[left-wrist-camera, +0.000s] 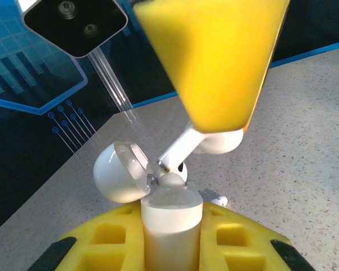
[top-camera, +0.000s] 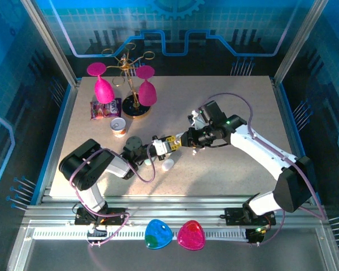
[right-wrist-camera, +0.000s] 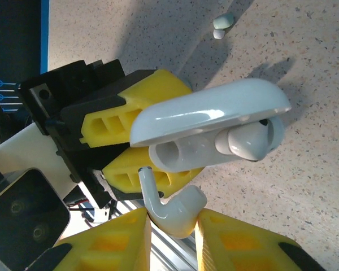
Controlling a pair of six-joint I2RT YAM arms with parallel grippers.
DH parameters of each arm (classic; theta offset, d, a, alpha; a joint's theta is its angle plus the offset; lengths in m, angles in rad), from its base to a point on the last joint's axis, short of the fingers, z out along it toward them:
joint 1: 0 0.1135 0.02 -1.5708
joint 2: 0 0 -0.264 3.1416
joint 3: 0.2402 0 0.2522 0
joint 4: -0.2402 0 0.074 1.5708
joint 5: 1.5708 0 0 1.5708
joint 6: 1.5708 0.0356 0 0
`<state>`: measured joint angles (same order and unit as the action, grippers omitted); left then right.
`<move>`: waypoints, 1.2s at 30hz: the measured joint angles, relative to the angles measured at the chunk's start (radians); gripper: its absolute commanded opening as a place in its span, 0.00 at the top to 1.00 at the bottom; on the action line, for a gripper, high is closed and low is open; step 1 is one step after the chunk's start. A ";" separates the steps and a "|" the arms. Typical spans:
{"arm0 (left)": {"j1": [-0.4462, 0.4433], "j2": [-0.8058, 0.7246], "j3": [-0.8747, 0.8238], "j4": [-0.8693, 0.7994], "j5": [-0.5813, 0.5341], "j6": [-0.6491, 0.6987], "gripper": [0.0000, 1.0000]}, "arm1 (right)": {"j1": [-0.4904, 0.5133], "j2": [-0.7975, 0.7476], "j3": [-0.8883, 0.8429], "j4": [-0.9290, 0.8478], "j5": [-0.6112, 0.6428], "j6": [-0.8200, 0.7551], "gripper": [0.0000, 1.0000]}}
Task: Insert the wireless bluetooth earbuds into the charging case
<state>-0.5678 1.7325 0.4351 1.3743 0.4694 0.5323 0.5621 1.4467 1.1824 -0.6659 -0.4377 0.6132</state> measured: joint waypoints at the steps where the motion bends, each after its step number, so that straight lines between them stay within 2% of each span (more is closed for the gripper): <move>1: 0.000 -0.002 0.000 0.000 0.000 0.002 0.98 | 0.000 0.003 0.002 0.000 0.000 0.000 0.75; 36: -0.031 -0.013 -0.006 -0.003 0.002 0.081 0.99 | 0.001 0.033 0.005 -0.015 0.003 0.013 0.74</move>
<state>-0.5983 1.7195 0.4286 1.3712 0.4717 0.6132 0.5629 1.4799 1.1870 -0.6811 -0.4351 0.6258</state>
